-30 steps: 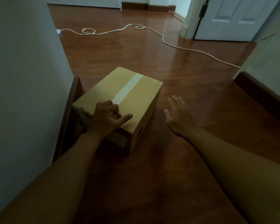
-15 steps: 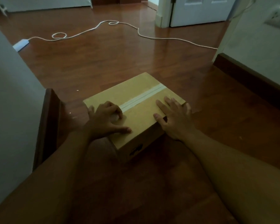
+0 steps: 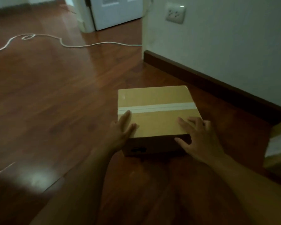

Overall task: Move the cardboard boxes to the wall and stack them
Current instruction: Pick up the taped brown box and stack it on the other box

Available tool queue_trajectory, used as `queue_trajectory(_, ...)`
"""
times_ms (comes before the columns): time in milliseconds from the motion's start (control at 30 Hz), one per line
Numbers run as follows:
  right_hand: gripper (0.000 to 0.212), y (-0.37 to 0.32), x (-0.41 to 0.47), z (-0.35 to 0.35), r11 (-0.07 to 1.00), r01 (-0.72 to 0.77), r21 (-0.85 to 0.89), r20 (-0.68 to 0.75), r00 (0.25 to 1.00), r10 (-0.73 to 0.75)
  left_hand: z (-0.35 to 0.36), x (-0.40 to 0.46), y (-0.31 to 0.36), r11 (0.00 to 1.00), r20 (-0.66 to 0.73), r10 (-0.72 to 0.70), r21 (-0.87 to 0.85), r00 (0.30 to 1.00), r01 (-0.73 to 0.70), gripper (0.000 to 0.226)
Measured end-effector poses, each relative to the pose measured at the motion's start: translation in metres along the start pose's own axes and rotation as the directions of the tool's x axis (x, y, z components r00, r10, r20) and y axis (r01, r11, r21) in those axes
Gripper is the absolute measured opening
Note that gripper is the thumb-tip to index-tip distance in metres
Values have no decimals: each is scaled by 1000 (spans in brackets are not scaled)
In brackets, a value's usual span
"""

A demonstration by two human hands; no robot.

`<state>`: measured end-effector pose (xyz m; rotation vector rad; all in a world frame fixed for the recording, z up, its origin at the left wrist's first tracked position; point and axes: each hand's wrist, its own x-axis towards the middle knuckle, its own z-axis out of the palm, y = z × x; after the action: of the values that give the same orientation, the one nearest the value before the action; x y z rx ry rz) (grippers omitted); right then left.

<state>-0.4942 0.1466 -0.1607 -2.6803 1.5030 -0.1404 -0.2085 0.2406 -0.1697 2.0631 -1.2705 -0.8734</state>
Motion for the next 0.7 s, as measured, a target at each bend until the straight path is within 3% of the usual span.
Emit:
queue_trajectory(100,81,65,-13,-15,993,-110,50,99,989,105,31,24,43,966,226,29,244,974,-85,108)
queue_trajectory(200,86,119,-13,-25,959,-215,185,218,960,173,56,44,79,890,314,3,432,949,-146,138)
queue_trajectory(333,101,165,-15,-31,923,-336,188,315,911,267,109,36,108,959,232,103,236,967,-158,121)
queue_trajectory(433,114,172,-13,-31,807,-498,316,366,849,380,119,33,105,940,192,139,282,972,-190,127)
queue_trajectory(600,107,173,-15,-32,768,-437,468,293,897,332,109,31,109,936,169,228,234,959,-264,114)
queue_trajectory(700,99,181,-15,-47,758,-396,519,226,918,325,98,25,124,964,68,244,94,967,-249,100)
